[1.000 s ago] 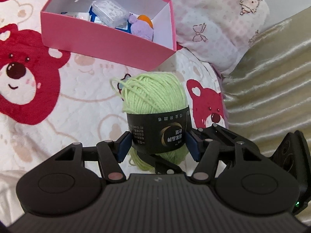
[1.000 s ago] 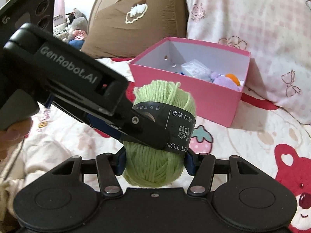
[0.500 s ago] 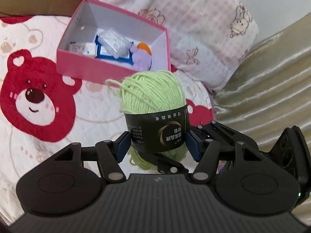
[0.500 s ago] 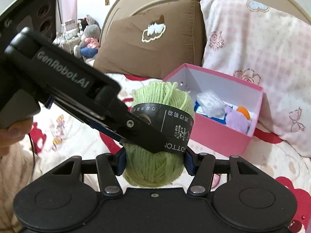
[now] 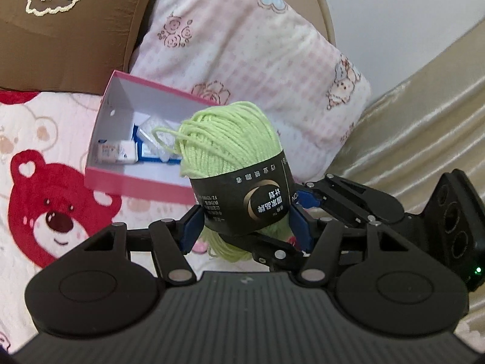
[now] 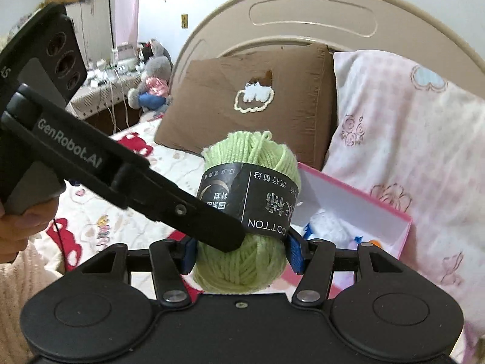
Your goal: Organize objects
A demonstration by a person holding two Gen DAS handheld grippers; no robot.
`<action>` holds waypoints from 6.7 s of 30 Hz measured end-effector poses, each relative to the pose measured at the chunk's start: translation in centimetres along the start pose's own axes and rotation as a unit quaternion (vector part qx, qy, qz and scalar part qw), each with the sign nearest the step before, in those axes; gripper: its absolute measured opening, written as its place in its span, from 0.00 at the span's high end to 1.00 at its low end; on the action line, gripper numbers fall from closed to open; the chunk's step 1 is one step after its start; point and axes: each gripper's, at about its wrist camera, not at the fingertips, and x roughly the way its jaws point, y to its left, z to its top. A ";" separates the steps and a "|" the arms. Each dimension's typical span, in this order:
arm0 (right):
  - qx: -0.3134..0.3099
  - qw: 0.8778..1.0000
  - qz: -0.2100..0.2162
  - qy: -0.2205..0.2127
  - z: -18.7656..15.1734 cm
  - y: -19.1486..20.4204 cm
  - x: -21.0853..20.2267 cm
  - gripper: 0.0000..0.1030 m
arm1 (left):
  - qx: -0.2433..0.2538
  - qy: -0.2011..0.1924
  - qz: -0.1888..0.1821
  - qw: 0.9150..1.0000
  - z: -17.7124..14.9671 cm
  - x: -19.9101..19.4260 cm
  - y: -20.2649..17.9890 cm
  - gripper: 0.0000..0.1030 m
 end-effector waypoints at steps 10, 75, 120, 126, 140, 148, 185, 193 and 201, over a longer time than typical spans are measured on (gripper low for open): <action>-0.110 0.990 -0.046 0.077 4.5 -0.9 3.6 0.40 | -0.051 0.006 -0.041 0.998 3.7 4.4 3.0 0.41; -0.144 0.954 0.097 0.244 0.7 -10.6 25.5 0.40 | 0.001 0.034 0.083 0.996 5.2 20.4 14.4 0.48; 0.064 0.974 0.021 0.214 -4.5 -17.6 22.9 0.51 | 0.056 0.032 0.131 0.989 2.6 23.7 13.3 0.73; 0.089 0.976 0.006 0.198 -5.7 -17.6 22.4 0.51 | 0.055 0.023 0.127 0.990 2.2 23.8 13.1 0.71; 0.054 0.987 -0.105 0.112 -4.7 -14.2 18.0 0.34 | 0.017 0.030 0.141 0.989 3.1 19.2 11.5 0.42; 0.090 0.987 -0.101 0.083 -4.5 -13.1 15.1 0.32 | 0.031 0.016 0.170 0.985 3.1 15.5 9.5 0.37; 0.178 0.977 -0.117 0.019 -5.9 -5.2 2.8 0.24 | 0.049 -0.029 0.227 0.972 -3.5 3.1 3.5 0.27; 0.186 0.975 -0.120 0.034 -6.6 -4.0 2.1 0.20 | 0.051 -0.032 0.223 0.973 -4.7 2.2 3.4 0.25; 0.168 0.971 -0.163 0.046 -7.2 -2.6 1.4 0.13 | 0.069 -0.023 0.229 0.971 -5.4 2.3 3.0 0.19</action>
